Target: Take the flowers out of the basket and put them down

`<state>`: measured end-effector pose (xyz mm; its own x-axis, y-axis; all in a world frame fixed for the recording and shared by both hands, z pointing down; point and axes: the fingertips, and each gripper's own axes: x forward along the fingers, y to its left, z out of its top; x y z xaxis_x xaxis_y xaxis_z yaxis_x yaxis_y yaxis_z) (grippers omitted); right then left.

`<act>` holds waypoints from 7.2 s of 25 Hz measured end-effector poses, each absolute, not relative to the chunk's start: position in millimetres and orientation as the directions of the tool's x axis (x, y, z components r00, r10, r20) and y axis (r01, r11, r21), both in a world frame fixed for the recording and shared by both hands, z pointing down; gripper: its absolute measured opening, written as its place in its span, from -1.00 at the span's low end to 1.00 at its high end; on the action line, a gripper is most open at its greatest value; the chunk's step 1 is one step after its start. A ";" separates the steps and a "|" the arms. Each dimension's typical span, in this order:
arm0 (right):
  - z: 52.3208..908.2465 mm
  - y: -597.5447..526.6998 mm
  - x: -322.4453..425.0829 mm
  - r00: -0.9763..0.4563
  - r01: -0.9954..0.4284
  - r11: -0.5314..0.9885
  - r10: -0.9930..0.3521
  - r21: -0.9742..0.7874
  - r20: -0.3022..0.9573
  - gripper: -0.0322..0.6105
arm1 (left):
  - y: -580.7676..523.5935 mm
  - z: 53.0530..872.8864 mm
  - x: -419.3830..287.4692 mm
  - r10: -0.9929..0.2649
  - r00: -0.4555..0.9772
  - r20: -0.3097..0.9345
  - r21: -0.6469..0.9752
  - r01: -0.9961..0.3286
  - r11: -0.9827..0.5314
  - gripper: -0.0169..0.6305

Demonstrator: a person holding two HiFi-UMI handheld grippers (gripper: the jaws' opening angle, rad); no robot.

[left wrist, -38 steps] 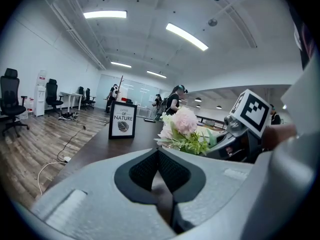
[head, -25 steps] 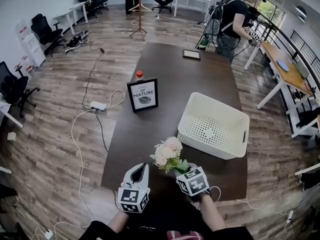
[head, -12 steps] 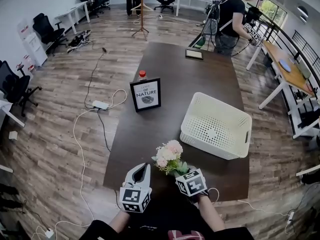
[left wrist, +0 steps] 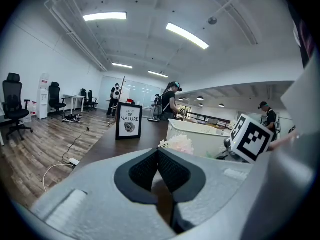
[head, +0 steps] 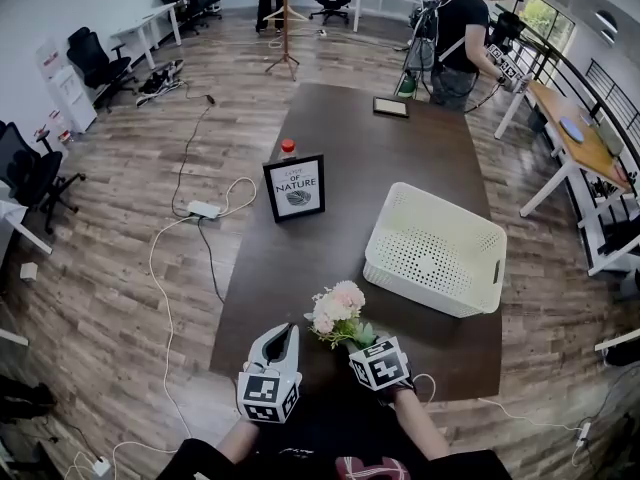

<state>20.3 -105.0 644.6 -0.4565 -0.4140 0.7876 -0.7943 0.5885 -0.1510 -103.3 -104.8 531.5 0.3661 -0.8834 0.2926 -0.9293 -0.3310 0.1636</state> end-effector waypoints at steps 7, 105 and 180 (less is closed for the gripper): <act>654.9 -108.6 16.3 -0.435 -0.798 0.588 -0.409 -0.133 0.802 -0.70 | -108.6 527.5 -109.9 -0.887 0.357 0.291 0.159 -0.933 -0.324 -0.92; 549.4 -91.4 3.2 -0.517 -0.856 0.438 -0.720 -0.275 0.463 0.23 | -97.6 531.3 -115.8 -0.835 0.481 0.266 0.181 -0.876 -0.447 -0.92; 573.8 -97.7 20.4 -0.314 -0.947 0.300 -0.799 -0.113 0.512 -0.88 | -116.8 532.7 -121.8 -0.835 0.493 0.244 0.180 -0.869 -0.461 -0.92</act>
<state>20.4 -97.7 573.8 -0.3142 -0.7995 0.5120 -0.9473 0.2998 -0.1131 -121.8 -116.8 532.7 0.4935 -0.8348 0.2441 -0.8689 -0.4610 0.1800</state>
